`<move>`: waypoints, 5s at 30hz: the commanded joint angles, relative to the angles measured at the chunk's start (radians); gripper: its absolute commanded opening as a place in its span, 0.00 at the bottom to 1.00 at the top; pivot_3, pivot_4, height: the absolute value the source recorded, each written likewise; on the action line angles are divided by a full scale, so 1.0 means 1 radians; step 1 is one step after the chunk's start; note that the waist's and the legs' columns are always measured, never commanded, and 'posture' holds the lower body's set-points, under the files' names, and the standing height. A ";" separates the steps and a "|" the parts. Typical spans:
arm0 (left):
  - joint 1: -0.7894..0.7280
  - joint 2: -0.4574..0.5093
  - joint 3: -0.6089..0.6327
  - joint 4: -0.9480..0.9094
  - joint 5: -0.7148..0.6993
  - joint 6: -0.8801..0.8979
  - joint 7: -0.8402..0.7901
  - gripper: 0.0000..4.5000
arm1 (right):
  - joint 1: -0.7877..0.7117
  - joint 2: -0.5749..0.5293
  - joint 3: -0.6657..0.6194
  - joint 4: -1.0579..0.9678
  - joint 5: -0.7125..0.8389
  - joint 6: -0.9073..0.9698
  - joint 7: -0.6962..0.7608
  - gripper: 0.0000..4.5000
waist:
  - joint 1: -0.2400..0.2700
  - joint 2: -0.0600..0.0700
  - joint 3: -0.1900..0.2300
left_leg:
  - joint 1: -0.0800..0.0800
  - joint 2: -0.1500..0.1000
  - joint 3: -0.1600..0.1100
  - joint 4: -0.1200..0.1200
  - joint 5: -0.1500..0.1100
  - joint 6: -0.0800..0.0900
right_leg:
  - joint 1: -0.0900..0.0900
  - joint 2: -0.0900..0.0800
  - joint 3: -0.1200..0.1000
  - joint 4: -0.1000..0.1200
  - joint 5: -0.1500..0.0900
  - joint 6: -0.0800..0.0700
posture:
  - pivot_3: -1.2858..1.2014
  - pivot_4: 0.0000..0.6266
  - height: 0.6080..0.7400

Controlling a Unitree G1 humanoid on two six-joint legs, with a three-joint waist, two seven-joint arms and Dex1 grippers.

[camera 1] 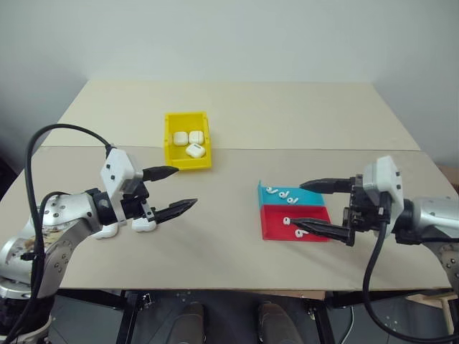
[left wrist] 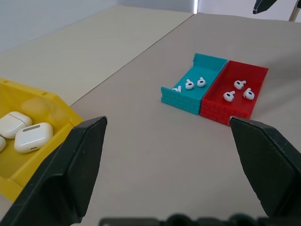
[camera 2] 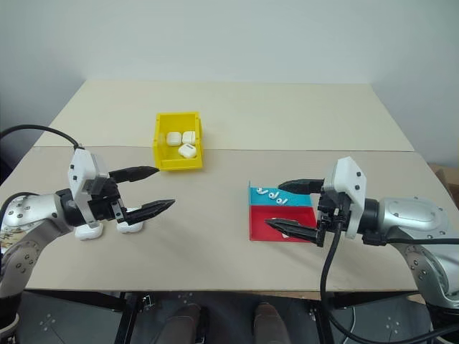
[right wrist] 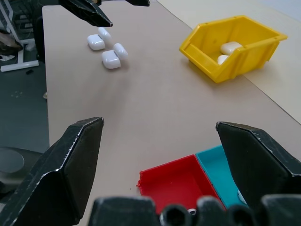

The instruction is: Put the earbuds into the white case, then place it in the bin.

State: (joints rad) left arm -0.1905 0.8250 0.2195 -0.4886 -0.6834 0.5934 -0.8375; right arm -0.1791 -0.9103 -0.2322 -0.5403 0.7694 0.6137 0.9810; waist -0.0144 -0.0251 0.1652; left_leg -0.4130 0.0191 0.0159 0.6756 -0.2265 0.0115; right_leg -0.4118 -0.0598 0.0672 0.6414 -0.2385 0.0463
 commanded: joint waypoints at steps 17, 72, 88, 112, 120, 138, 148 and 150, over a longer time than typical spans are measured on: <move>-0.112 0.313 0.122 -0.103 -0.115 0.626 0.255 1.00 | -0.012 0.007 -0.015 -0.006 0.030 0.011 -0.019 0.99 | 0.000 -0.002 0.001 | 0.000 0.000 -0.001 0.000 0.000 0.000 | -0.001 0.000 0.000 0.000 -0.001 0.000 | 0.52 0.24 1.00; -0.254 0.325 -0.266 0.592 -1.289 0.707 1.847 0.67 | 0.017 -0.008 -0.047 -0.084 0.069 0.051 -0.068 1.00 | 0.003 -0.005 0.001 | 0.002 -0.005 -0.003 -0.003 0.000 -0.001 | -0.005 -0.007 0.002 0.006 -0.001 0.000 | 0.52 0.24 1.00; -0.309 0.229 -0.158 0.140 -0.395 0.063 1.256 0.62 | -0.028 0.067 -0.009 -0.070 0.023 0.025 -0.151 1.00 | 0.027 -0.005 0.001 | -0.003 -0.005 0.007 -0.007 0.002 -0.005 | -0.008 -0.006 0.002 0.000 -0.001 0.000 | 0.52 0.24 1.00; -0.562 -0.394 -0.239 0.535 -0.182 -0.297 -0.448 0.62 | -0.172 -0.222 0.200 -0.117 -0.138 0.284 -0.145 0.96 | -0.009 -0.005 0.001 | -0.008 -0.002 0.003 0.001 0.001 -0.001 | -0.009 -0.001 0.003 0.002 0.001 0.001 | 0.52 0.24 1.00; -0.465 -0.410 -0.239 0.412 -0.155 -0.279 -0.419 0.62 | -0.345 -0.311 0.565 -0.051 -0.419 0.223 0.014 0.74 | 0.000 -0.004 0.001 | -0.009 -0.001 0.002 0.003 0.000 0.001 | -0.009 -0.001 0.002 0.001 0.000 0.001 | 0.52 0.24 1.00; -0.385 -0.441 -0.228 0.295 -0.133 -0.261 -0.343 0.62 | -0.406 -0.190 0.752 0.129 -0.769 0.057 0.176 0.74 | 0.000 -0.004 0.000 | -0.009 -0.001 0.001 0.003 0.000 0.001 | -0.010 0.000 0.002 0.003 0.001 0.001 | 0.52 0.24 1.00; -0.385 -0.443 -0.224 0.294 -0.128 -0.263 -0.336 0.62 | -0.394 -0.143 0.751 0.161 -0.814 0.031 0.208 0.74 | 0.000 -0.004 0.000 | -0.009 -0.002 0.000 0.003 0.000 0.001 | -0.009 0.000 0.001 0.003 0.001 0.001 | 0.52 0.24 1.00; -0.382 -0.442 -0.222 0.289 -0.127 -0.263 -0.335 0.62 | -0.388 -0.143 0.751 0.164 -0.823 0.022 0.213 0.70 | 0.001 -0.004 0.000 | -0.009 -0.002 0.000 0.003 0.000 0.001 | -0.010 0.000 0.001 0.003 0.001 0.001 | 0.52 0.24 1.00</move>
State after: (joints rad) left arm -0.5728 0.3851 -0.0207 -0.1617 -0.8042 0.3336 -1.1749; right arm -0.5694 -1.0507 0.5428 -0.3667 -0.0313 0.6563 1.1828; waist -0.0139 -0.0292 0.1656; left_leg -0.4218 0.0176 0.0154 0.6786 -0.2262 0.0123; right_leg -0.4215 -0.0602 0.0687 0.6442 -0.2380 0.0476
